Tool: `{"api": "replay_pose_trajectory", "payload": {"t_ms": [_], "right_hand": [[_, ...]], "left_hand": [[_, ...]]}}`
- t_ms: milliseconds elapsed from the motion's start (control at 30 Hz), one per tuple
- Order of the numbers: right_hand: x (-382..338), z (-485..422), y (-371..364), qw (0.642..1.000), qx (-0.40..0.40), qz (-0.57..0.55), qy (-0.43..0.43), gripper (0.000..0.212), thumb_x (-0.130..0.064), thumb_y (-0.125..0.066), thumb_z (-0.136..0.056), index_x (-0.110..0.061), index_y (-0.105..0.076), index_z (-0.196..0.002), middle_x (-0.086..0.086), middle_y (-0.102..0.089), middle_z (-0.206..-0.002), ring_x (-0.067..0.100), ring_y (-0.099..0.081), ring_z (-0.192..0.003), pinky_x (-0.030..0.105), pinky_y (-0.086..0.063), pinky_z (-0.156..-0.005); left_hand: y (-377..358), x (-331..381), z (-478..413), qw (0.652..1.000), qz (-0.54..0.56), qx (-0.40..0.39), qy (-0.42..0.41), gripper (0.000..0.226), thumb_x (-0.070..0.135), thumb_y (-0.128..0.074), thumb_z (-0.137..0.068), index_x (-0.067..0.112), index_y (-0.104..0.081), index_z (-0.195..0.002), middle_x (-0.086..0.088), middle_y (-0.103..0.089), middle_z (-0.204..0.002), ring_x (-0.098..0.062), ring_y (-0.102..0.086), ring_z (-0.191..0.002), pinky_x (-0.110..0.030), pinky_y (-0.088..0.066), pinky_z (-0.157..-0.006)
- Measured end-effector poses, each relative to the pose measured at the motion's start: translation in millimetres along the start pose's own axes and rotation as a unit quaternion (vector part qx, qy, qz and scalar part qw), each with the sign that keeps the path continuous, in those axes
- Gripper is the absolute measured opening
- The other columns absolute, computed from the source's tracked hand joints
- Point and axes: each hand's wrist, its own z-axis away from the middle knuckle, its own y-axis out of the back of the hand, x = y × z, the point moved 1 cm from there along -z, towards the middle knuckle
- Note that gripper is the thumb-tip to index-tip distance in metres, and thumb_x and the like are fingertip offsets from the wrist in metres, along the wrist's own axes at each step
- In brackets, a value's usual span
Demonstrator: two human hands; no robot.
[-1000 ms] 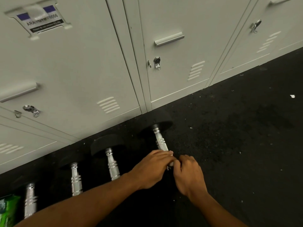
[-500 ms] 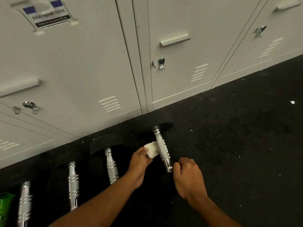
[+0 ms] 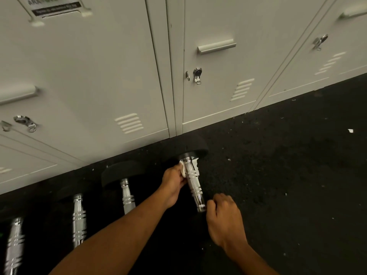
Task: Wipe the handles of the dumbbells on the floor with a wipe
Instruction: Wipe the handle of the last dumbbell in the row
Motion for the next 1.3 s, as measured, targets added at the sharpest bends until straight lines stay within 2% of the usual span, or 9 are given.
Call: {"api": "replay_pose_trajectory", "payload": {"t_ms": [100, 267, 367, 500, 700, 900, 1067, 1200, 1300], "right_hand": [[0.7, 0.3, -1.4, 1.000, 0.004, 0.003, 0.000, 0.028, -0.032, -0.036, -0.092, -0.024, -0.050, -0.070, -0.005, -0.051, -0.075, 0.007, -0.047, -0.075, 0.030, -0.044, -0.074], [0.8, 0.0, -2.7, 1.000, 0.007, -0.001, -0.002, 0.027, -0.030, -0.037, -0.092, -0.023, -0.052, -0.070, -0.005, -0.052, -0.074, 0.008, -0.048, -0.075, 0.032, -0.046, -0.075], [1.1, -0.6, -3.8, 1.000, 0.012, 0.002, -0.002, 0.025, -0.030, -0.038, -0.091, -0.023, -0.052, -0.071, -0.005, -0.052, -0.075, 0.008, -0.048, -0.074, 0.031, -0.045, -0.074], [0.1, 0.6, -4.0, 1.000, 0.020, 0.007, -0.003, 0.025, -0.028, -0.040, -0.091, -0.023, -0.050, -0.069, -0.004, -0.051, -0.073, 0.010, -0.047, -0.073, 0.030, -0.043, -0.071], [-0.3, 0.8, -1.6, 1.000, 0.013, 0.004, -0.002, 0.026, -0.030, -0.038, -0.092, -0.024, -0.050, -0.070, -0.005, -0.051, -0.074, 0.007, -0.047, -0.074, 0.029, -0.044, -0.072], [1.1, 0.0, -2.8, 1.000, 0.012, 0.007, -0.003, 0.027, -0.031, -0.037, -0.092, -0.023, -0.051, -0.070, -0.006, -0.051, -0.074, 0.008, -0.046, -0.075, 0.030, -0.044, -0.073], [1.2, 0.3, -1.8, 1.000, 0.010, 0.008, 0.002, 0.027, -0.031, -0.036, -0.092, -0.024, -0.048, -0.069, -0.006, -0.049, -0.073, 0.007, -0.045, -0.074, 0.028, -0.040, -0.070], [0.6, 0.6, -2.5, 1.000, 0.010, 0.013, 0.006, 0.028, -0.032, -0.036, -0.093, -0.024, -0.049, -0.070, -0.006, -0.049, -0.074, 0.007, -0.045, -0.073, 0.027, -0.040, -0.070], [0.7, 0.2, -2.5, 1.000, 0.008, 0.007, 0.004, 0.028, -0.032, -0.035, -0.093, -0.023, -0.050, -0.071, -0.005, -0.050, -0.075, 0.007, -0.045, -0.074, 0.029, -0.042, -0.072]], "left_hand": [[-0.6, -11.2, 10.5, 0.999, -0.041, -0.013, 0.010, 0.035, 0.030, -0.037, -0.104, 0.015, -0.068, -0.104, -0.005, -0.075, -0.100, -0.019, -0.068, -0.098, -0.030, -0.049, -0.080], [10.1, -36.2, 23.9, 0.993, -0.103, -0.048, 0.018, 0.035, 0.027, -0.036, -0.104, 0.017, -0.068, -0.112, -0.003, -0.074, -0.107, -0.018, -0.068, -0.104, -0.032, -0.049, -0.094], [17.6, -51.2, 31.0, 0.979, -0.192, -0.058, 0.024, 0.034, 0.027, -0.039, -0.102, 0.019, -0.073, -0.103, -0.001, -0.075, -0.102, -0.017, -0.068, -0.102, -0.034, -0.048, -0.097], [23.5, -56.1, 35.4, 0.972, -0.216, -0.081, 0.044, 0.034, 0.019, -0.041, -0.101, 0.017, -0.075, -0.098, -0.002, -0.076, -0.097, -0.013, -0.070, -0.093, -0.024, -0.050, -0.082], [17.9, -47.6, 27.3, 0.975, -0.205, -0.078, 0.042, 0.036, 0.010, -0.036, -0.099, 0.013, -0.070, -0.085, 0.001, -0.073, -0.073, -0.003, -0.066, -0.062, -0.013, -0.046, -0.056], [6.5, -26.6, 15.4, 0.992, -0.115, -0.039, 0.034, 0.037, 0.007, -0.032, -0.098, 0.002, -0.068, -0.101, -0.008, -0.073, -0.079, -0.017, -0.068, -0.073, -0.026, -0.051, -0.066], [2.8, -12.8, 2.7, 0.997, -0.073, -0.015, 0.019, 0.033, 0.011, -0.033, -0.101, 0.004, -0.066, -0.101, -0.012, -0.072, -0.090, -0.020, -0.067, -0.083, -0.032, -0.052, -0.079], [0.8, 0.5, -10.2, 0.998, -0.053, 0.016, -0.003, 0.032, 0.011, -0.034, -0.102, 0.006, -0.065, -0.094, -0.011, -0.069, -0.087, -0.018, -0.063, -0.075, -0.031, -0.050, -0.073], [1.1, -0.7, -11.8, 0.997, -0.079, 0.021, -0.003, 0.032, 0.017, -0.036, -0.102, 0.005, -0.066, -0.105, -0.014, -0.071, -0.103, -0.023, -0.067, -0.092, -0.036, -0.052, -0.086]]}}
